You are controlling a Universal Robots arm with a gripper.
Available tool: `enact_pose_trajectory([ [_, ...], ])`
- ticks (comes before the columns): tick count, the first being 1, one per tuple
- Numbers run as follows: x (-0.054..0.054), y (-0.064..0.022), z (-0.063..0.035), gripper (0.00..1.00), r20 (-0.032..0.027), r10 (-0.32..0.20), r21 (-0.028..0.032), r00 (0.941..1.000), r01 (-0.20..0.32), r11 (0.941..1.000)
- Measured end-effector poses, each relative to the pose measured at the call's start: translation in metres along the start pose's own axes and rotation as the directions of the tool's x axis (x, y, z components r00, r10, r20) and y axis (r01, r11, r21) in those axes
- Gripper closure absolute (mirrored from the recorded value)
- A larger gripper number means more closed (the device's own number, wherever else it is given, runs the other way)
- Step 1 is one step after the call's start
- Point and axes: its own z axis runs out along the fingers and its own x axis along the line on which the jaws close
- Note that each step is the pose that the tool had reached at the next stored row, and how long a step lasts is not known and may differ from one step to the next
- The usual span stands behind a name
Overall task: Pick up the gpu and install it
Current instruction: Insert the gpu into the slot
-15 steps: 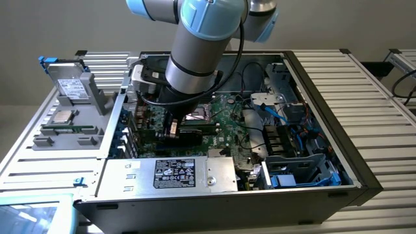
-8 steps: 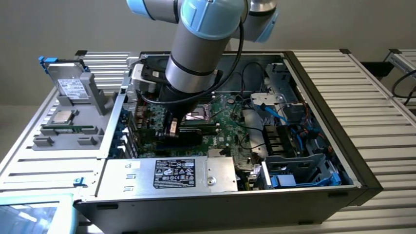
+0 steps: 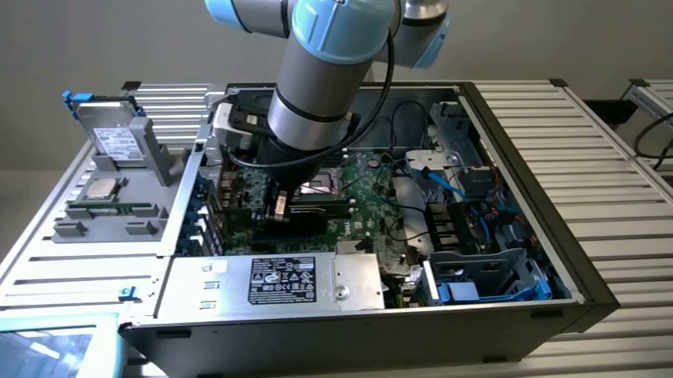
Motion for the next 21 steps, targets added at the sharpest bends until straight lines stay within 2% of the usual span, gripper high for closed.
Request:
enact_pose_trajectory([
  [21, 0.0002, -0.0007, 0.0028, 0.72, 0.0001, 0.0, 0.0, 1.0, 0.0, 1.0],
])
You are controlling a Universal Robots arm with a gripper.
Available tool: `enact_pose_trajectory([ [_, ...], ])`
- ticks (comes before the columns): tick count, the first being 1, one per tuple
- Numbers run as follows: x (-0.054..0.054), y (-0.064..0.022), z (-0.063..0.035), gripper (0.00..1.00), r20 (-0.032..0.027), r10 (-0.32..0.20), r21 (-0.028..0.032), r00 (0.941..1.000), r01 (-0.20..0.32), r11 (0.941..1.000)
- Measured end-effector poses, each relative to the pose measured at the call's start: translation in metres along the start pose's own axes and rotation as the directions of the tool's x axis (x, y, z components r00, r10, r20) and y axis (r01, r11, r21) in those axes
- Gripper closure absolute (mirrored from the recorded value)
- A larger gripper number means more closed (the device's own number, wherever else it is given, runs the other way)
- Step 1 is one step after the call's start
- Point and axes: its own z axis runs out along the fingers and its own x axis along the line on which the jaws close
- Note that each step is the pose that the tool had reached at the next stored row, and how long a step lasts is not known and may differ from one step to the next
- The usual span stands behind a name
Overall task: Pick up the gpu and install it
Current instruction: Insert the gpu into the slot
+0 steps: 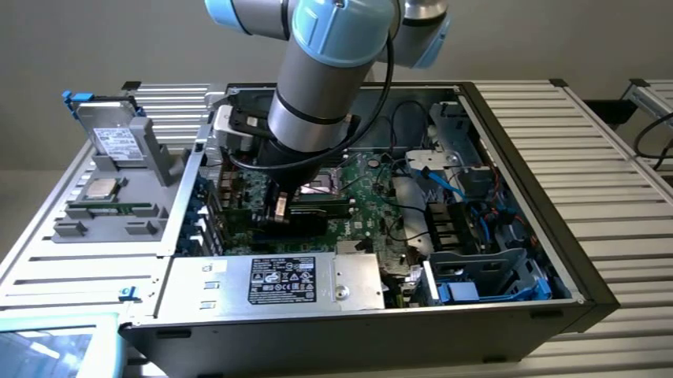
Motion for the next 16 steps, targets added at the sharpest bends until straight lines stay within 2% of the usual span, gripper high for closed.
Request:
enact_pose_trajectory([
  [2, 0.0, 0.0, 0.0001, 0.72, 0.0005, 0.0, 0.0, 1.0, 0.0, 1.0],
  [4, 0.0, -0.0004, 0.0014, 0.67, 0.0038, -0.001, 0.0014, 1.0, 0.001, 1.0],
  [5, 0.0, -0.0003, 0.001, 0.67, 0.0024, 0.0, 0.0009, 1.0, 0.0, 1.0],
  [7, 0.0, 0.0, 0.0, 0.53, 0.0, 0.0, 0.0, 1.0, 0.0, 1.0],
  [8, 0.0, 0.0, 0.0, 0.53, 0.0001, 0.0, 0.0, 1.0, 0.0, 1.0],
  [10, 0.0, 0.0, 0.0, 0.4, 0.0001, 0.0, 0.0, 1.0, 0.0, 1.0],
  [11, 0.0, -0.0002, 0.0, 0.4, -0.0001, 0.0, 0.0, 1.0, 0.0, 1.0],
  [12, 0.0, 0.0, -0.0008, 0.34, -0.0008, 0.0, -0.0002, 1.0, 0.0, 1.0],
  [16, -0.001, 0.0047, -0.0151, 0.34, -0.0043, 0.001, 0.0001, 1.0, -0.001, 1.0],
])
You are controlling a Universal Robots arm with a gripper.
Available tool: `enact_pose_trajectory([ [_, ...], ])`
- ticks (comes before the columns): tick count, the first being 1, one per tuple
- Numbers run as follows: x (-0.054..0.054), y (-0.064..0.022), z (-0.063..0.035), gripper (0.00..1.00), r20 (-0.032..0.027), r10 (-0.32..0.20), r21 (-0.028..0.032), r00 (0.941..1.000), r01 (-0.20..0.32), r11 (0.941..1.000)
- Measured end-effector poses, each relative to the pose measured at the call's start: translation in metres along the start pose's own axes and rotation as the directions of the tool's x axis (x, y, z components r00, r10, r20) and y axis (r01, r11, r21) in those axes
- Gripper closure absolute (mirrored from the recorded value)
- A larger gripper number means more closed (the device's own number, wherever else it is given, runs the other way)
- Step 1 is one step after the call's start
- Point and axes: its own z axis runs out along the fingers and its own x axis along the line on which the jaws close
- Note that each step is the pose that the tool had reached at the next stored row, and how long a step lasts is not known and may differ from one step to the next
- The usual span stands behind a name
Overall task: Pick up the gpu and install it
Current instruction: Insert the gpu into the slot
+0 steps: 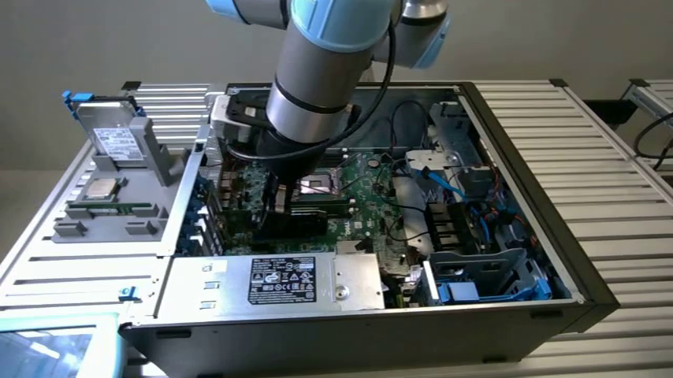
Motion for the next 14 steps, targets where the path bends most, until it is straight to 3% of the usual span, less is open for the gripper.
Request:
enact_pose_trajectory([
  [5, -0.001, 0.0052, -0.0162, 0.34, -0.0121, 0.003, 0.0006, 0.9999, -0.003, 1.0],
  [12, -0.002, 0.0088, -0.0283, 0.36, -0.0189, 0.005, 0.0009, 0.9998, -0.005, 1.0],
  [14, -0.002, 0.0089, -0.0285, 0.49, -0.0191, 0.005, 0.0008, 0.9998, -0.005, 1.0],
])
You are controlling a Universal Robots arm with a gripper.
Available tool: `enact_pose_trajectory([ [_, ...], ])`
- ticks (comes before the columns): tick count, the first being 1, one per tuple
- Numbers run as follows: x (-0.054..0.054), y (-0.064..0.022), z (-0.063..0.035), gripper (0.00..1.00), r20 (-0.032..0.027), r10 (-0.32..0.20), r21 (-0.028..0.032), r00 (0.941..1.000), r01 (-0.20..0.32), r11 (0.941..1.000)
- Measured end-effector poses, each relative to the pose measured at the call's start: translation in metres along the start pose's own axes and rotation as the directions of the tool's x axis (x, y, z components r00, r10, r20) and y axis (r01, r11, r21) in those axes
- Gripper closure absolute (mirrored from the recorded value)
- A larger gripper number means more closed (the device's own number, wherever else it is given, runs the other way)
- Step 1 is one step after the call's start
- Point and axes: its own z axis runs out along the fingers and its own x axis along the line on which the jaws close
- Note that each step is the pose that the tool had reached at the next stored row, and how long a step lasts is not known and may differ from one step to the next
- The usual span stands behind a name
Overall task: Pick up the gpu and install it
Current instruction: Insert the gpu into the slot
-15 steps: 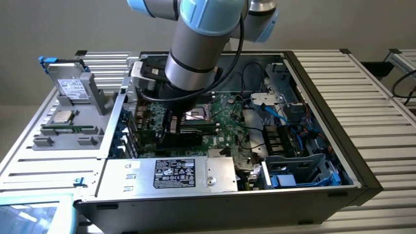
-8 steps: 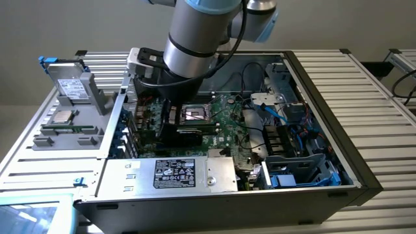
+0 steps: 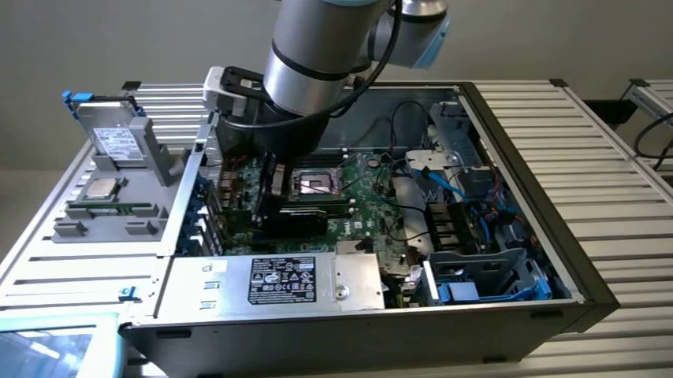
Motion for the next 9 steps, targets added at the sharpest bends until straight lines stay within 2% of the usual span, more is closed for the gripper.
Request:
enact_pose_trajectory([
  [1, 0.0, 0.0, 0.0, 0.49, 0.0001, 0.0, 0.0, 1.0, 0.0, 1.0],
  [2, 0.0, 0.0, 0.0, 0.61, 0.0001, 0.0, -0.0001, 1.0, 0.0, 1.0],
  [5, 0.0, -0.0006, -0.0003, 0.67, -0.0002, 0.0, -0.0002, 1.0, 0.0, 1.0],
  [7, 0.0, -0.0034, -0.0013, 0.78, -0.0012, -0.003, -0.0003, 1.0, 0.003, 1.0],
  [8, 0.0001, -0.0043, -0.0015, 0.78, -0.0019, -0.005, 0.0003, 1.0, 0.005, 1.0],
  [9, 0.0, -0.0047, -0.0016, 0.84, -0.0026, -0.008, 0.0029, 1.0, 0.008, 1.0],
])
